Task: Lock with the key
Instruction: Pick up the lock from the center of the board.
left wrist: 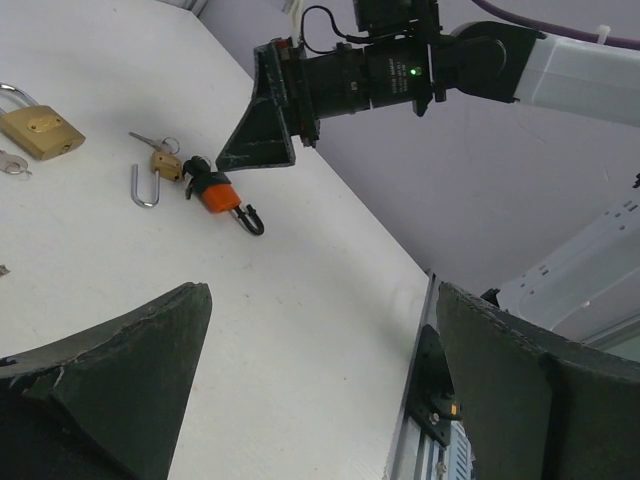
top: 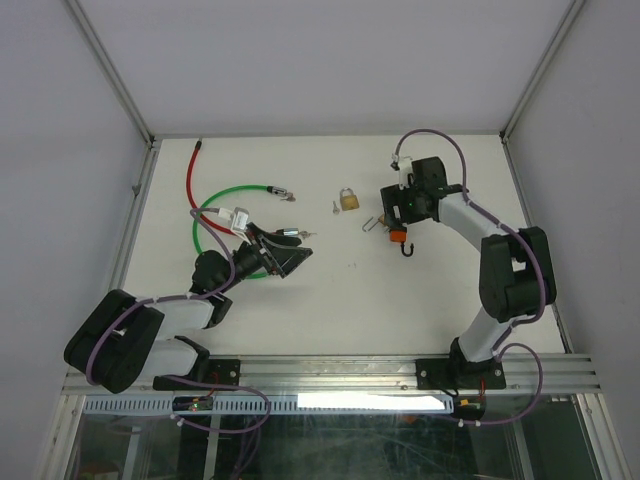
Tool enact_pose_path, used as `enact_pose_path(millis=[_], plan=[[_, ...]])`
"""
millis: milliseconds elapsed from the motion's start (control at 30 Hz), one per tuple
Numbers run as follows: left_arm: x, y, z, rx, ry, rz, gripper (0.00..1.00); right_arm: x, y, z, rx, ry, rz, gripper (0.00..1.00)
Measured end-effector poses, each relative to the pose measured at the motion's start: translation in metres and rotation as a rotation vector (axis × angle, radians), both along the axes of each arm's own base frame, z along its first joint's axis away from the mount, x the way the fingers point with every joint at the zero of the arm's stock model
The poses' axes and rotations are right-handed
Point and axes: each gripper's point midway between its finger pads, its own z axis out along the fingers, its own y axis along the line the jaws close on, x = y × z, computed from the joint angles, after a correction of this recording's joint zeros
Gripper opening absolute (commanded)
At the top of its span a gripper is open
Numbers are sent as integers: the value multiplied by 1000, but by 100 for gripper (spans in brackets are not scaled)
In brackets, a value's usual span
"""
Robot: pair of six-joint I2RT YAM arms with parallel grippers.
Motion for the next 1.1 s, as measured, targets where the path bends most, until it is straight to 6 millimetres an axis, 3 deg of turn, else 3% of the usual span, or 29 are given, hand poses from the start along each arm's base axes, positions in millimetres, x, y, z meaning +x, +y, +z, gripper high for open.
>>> enact_pose_path(millis=[233,667,933,1100], plan=[[-1,0,3,-19,4,-5,99,3,-3,-21,-86,59,-110,78],[1,-2,0,-32,27,-10,99,-4,-5,-26,-84,104,-214,67],[1,-2,0,-38,28,-12,99,-9,-3,-47,-86,166,-232,65],[1,-2,0,-45,37,-14,99,-10,-3,-50,-84,176,-243,63]])
